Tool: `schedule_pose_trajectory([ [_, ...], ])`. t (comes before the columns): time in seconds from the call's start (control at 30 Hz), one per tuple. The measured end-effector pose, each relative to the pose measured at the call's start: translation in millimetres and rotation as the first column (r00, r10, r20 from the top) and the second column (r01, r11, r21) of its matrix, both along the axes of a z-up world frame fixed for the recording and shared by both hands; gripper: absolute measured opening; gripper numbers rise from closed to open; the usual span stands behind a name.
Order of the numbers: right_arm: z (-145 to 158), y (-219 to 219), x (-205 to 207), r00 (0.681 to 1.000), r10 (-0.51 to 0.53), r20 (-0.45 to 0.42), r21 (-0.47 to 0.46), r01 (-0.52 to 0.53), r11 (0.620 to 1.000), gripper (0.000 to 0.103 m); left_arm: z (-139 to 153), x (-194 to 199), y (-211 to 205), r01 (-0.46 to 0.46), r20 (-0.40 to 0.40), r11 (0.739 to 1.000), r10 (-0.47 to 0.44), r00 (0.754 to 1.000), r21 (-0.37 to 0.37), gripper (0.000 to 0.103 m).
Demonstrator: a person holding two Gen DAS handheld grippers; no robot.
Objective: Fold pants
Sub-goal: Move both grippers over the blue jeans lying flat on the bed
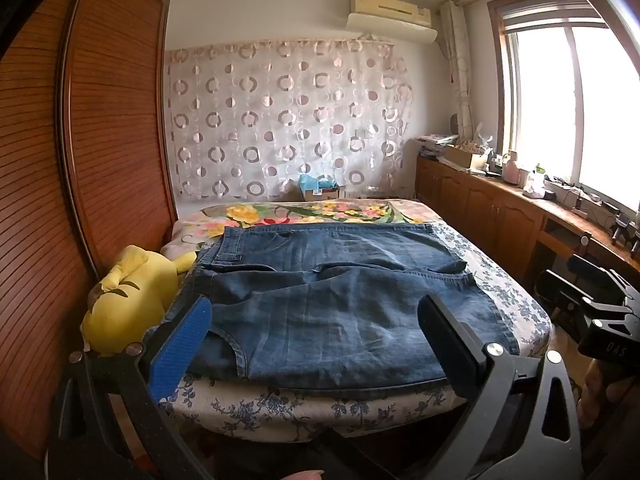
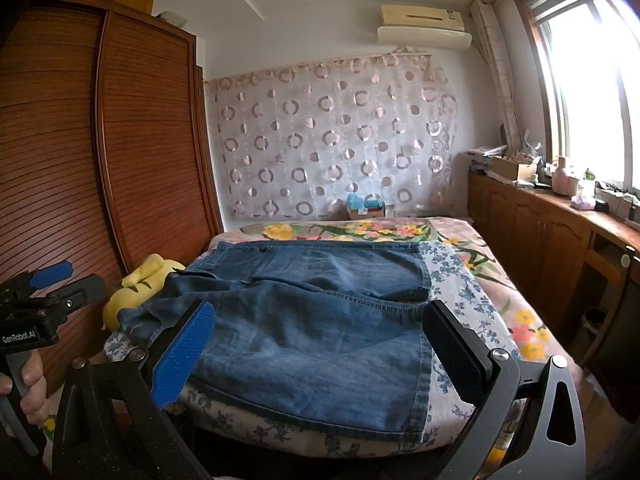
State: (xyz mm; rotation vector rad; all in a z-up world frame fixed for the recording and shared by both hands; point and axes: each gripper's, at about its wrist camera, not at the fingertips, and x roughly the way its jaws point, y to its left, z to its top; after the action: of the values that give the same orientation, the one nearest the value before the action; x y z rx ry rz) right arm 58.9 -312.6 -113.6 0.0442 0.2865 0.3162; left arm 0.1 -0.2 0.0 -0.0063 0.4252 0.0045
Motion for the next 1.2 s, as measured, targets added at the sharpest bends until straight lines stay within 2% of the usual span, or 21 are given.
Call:
schedule_pose_trajectory([
  [0.7, -0.2, 0.4, -0.3, 1.0, 0.001, 0.005, -0.002, -0.001, 1.0, 0.103, -0.1, 0.3, 0.2, 0.0, 0.003, 1.0, 0.0, 1.0, 0.001, 0.103],
  [1.0, -2.2, 6.3, -5.8, 1.0, -0.014, -0.02, -0.014, 0.014, 1.0, 0.103, 1.0, 7.1, 8.3, -0.01, -0.022, 1.0, 0.01, 1.0, -0.009, 0.103],
  [1.2, -4.0, 3.4, 3.3, 0.998, -0.016, -0.053, -0.02, 0.015, 1.0, 0.103, -17.6, 14.3, 15.2, -0.018, -0.053, 1.0, 0.017, 0.998, -0.018, 0.103],
])
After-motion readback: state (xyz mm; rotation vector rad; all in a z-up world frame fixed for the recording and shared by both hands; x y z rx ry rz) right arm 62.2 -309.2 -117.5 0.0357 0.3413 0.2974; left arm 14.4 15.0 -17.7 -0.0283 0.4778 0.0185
